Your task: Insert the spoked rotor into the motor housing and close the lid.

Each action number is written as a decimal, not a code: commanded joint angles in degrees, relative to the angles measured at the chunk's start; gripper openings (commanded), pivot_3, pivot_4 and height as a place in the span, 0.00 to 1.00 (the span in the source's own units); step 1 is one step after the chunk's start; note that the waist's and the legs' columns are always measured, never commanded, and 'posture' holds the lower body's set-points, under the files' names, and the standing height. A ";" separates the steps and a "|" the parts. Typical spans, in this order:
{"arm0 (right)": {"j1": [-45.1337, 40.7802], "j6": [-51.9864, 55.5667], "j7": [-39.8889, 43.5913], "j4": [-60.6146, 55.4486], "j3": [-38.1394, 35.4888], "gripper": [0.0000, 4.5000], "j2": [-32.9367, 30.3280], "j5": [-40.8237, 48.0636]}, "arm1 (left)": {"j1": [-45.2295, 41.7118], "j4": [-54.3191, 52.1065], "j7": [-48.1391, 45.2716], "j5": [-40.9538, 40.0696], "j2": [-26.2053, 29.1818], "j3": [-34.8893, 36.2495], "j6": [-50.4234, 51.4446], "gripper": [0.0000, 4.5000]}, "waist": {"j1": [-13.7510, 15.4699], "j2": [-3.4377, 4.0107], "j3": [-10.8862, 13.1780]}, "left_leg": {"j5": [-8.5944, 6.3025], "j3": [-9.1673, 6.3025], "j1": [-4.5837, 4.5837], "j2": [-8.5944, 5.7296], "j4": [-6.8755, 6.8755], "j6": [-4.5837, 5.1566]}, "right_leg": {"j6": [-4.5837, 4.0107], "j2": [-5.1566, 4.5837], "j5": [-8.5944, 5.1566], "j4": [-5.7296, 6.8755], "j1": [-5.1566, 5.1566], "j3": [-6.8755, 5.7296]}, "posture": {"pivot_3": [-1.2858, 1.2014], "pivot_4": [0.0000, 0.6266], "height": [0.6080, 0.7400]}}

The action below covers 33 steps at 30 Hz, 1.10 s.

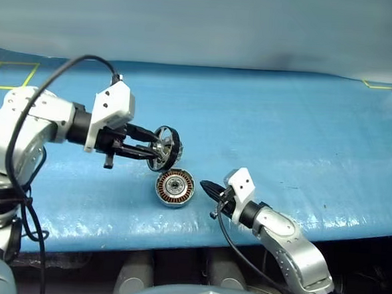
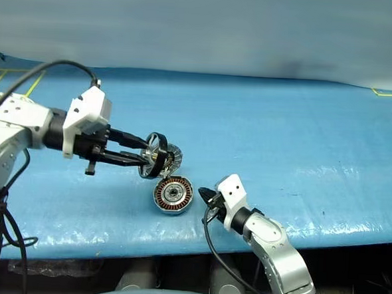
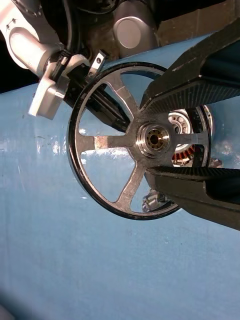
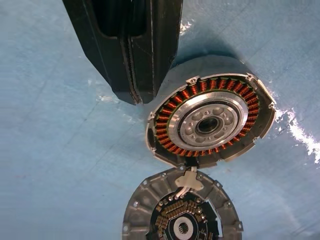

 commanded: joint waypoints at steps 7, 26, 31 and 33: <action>1.15 -14.12 11.28 9.37 -4.20 0.00 -2.63 3.18 | 9.84 -7.85 12.08 -5.40 -4.81 2.25 -3.45 0.29 | -0.10 0.01 0.00 | 0.00 0.03 0.14 0.01 -0.01 0.00 | 0.00 0.00 0.00 0.01 0.08 0.01 | 0.52 0.24 1.00; -1.20 -20.41 19.50 15.12 -0.18 0.00 -2.66 2.46 | 10.49 -4.87 21.45 0.41 -1.52 -12.36 -4.84 0.29 | 0.44 0.01 0.01 | 0.00 0.08 0.14 -0.01 0.00 -0.01 | 0.00 -0.03 0.00 -0.01 0.08 0.04 | 0.52 0.24 1.00; -0.63 -20.28 19.08 15.37 0.26 0.00 -2.76 1.66 | 8.32 -3.38 22.79 2.62 -2.06 -17.12 -4.35 0.29 | 0.56 0.01 0.01 | -0.01 0.09 0.13 -0.02 -0.07 -0.02 | 0.00 -0.04 0.00 -0.03 0.05 0.04 | 0.52 0.24 1.00; -0.44 -20.19 18.90 15.36 0.32 0.00 -2.60 1.52 | 7.83 -3.22 22.94 2.71 -2.22 -17.83 -3.86 0.29 | 0.58 0.01 0.01 | -0.01 0.09 0.12 -0.02 -0.08 -0.02 | 0.00 -0.03 0.00 -0.03 0.03 0.04 | 0.52 0.24 1.00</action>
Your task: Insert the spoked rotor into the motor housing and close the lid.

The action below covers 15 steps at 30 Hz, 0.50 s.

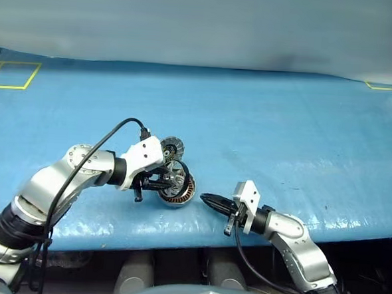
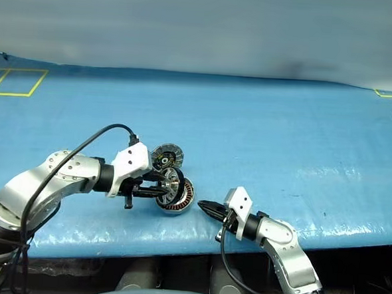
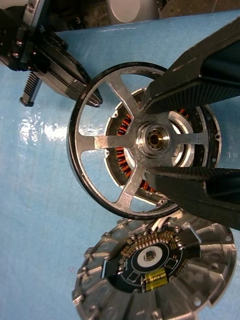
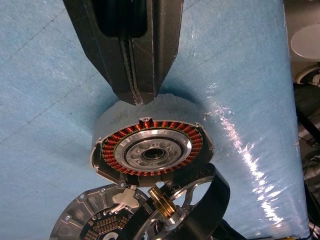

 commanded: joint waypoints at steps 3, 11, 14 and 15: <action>0.53 -0.78 -0.59 -0.59 0.13 0.00 0.29 -0.03 | -2.30 -0.59 0.37 0.64 -0.11 -1.49 1.14 0.29 | 0.04 0.00 0.00 | 0.00 0.00 0.00 0.00 0.00 0.00 | 0.00 0.00 0.00 0.00 0.00 0.00 | 0.52 0.24 1.00; 0.58 -0.67 -1.35 -0.37 0.58 0.00 0.41 -0.30 | -3.27 -0.17 -0.26 0.96 0.74 -2.77 1.91 0.29 | 0.06 0.00 0.00 | 0.00 0.00 0.00 0.00 0.00 0.00 | 0.00 0.00 0.00 0.00 -0.01 0.00 | 0.52 0.24 1.00; 0.49 -0.65 -1.66 -0.16 0.78 0.00 0.54 -0.45 | -3.82 -0.03 -1.00 1.24 1.53 -3.65 1.80 0.29 | 0.09 0.00 0.00 | 0.00 0.00 0.00 0.00 0.00 0.00 | 0.00 -0.01 0.00 -0.01 0.00 0.00 | 0.52 0.24 1.00; 0.51 -0.61 -1.82 -0.13 0.82 0.00 0.62 -0.46 | -4.04 0.06 -1.30 1.47 1.87 -4.10 1.73 0.29 | 0.09 0.00 0.00 | 0.00 0.00 0.00 0.00 0.00 0.00 | 0.00 -0.01 0.00 -0.01 0.00 0.00 | 0.52 0.24 1.00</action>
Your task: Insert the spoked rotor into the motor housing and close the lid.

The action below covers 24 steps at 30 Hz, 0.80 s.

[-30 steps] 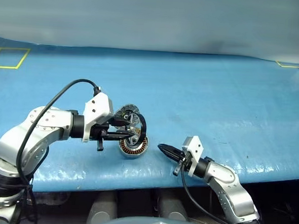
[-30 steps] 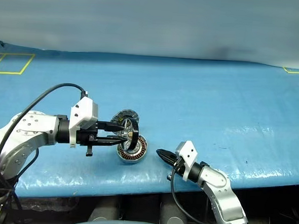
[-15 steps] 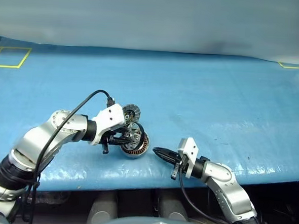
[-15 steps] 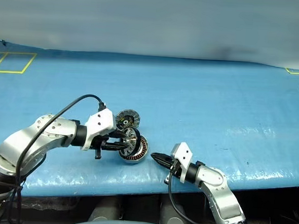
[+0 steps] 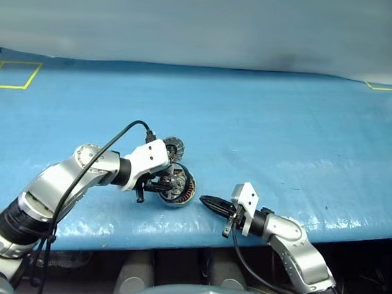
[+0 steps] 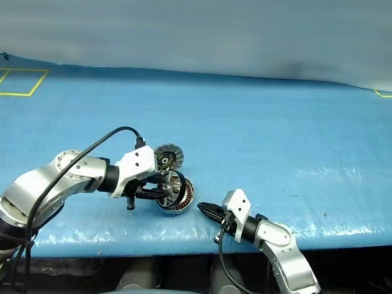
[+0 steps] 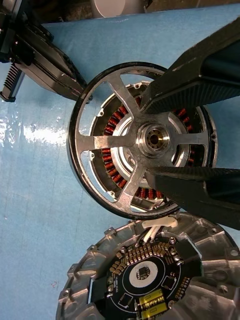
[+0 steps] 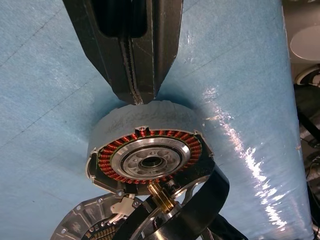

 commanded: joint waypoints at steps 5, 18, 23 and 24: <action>0.48 -0.43 -1.11 -0.69 0.19 0.00 0.59 -0.16 | -1.96 0.42 -1.51 1.70 1.93 -1.78 -0.12 0.29 | -0.01 0.00 0.00 | 0.00 0.00 0.01 0.00 -0.01 0.00 | 0.00 0.00 0.00 0.00 0.00 0.00 | 0.52 0.24 1.00; 1.06 0.10 -2.30 -0.91 0.93 0.00 1.19 -0.80 | -4.05 1.92 -3.87 3.69 2.87 -4.09 -0.59 0.29 | -0.04 0.00 0.00 | 0.00 0.00 0.00 0.00 -0.03 0.00 | 0.00 0.00 0.00 -0.01 -0.02 0.00 | 0.52 0.24 1.00; 1.12 0.15 -2.61 -1.03 0.85 0.00 1.08 -0.88 | -4.94 2.69 -4.53 5.03 2.50 -5.62 -0.64 0.29 | -0.04 0.00 0.00 | 0.00 0.00 0.01 0.00 -0.03 0.00 | 0.00 0.00 0.00 -0.01 -0.02 0.00 | 0.52 0.24 1.00; 1.14 0.17 -2.64 -1.05 0.82 0.00 1.06 -0.89 | -5.10 2.83 -4.66 5.23 2.36 -5.83 -0.69 0.29 | 0.00 0.00 0.00 | 0.00 0.00 0.01 0.00 -0.03 0.00 | 0.00 0.00 0.00 -0.01 -0.02 0.00 | 0.52 0.24 1.00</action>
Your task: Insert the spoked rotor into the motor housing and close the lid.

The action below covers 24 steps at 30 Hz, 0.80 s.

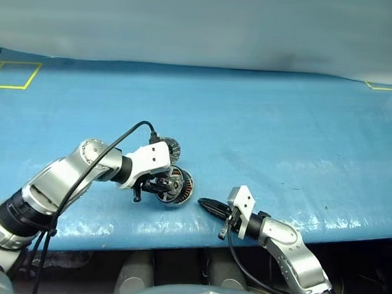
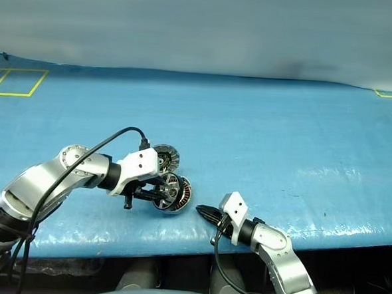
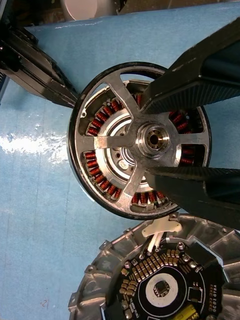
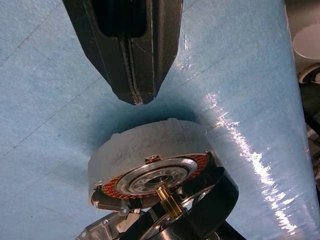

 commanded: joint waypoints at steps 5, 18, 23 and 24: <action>0.15 -0.13 -0.65 -1.47 -0.50 0.00 -0.10 0.28 | -1.81 1.19 -0.83 1.52 -0.09 -1.47 -0.55 0.66 | 0.00 0.00 0.00 | 0.00 0.00 -0.01 0.00 0.00 0.00 | 0.00 0.00 0.00 0.00 -0.01 0.00 | 0.52 0.24 1.00; 0.87 0.06 -0.65 -2.46 -1.34 0.00 -0.87 0.99 | 0.49 -2.87 -4.34 -8.50 -2.93 9.62 -1.24 0.99 | 0.07 0.00 0.01 | 0.00 0.00 -0.07 0.00 -0.02 0.00 | 0.00 0.00 0.00 -0.02 -0.06 -0.01 | 0.52 0.24 1.00; 1.62 1.58 -0.49 -4.76 -2.91 0.00 -2.55 2.11 | 5.93 -6.38 -5.60 -14.50 -1.78 16.63 -2.04 0.99 | 0.15 0.02 0.02 | 0.00 0.00 -0.06 0.00 -0.07 0.00 | -0.02 -0.02 -0.01 -0.03 -0.06 -0.01 | 0.52 0.24 1.00; 1.77 2.13 -0.53 -5.44 -3.45 0.00 -3.05 2.38 | 7.54 -6.99 -5.22 -15.51 -1.83 18.18 -2.22 0.99 | 0.12 0.05 0.03 | 0.00 0.00 -0.05 0.00 -0.06 0.00 | -0.02 -0.02 -0.01 -0.03 -0.06 -0.01 | 0.52 0.24 1.00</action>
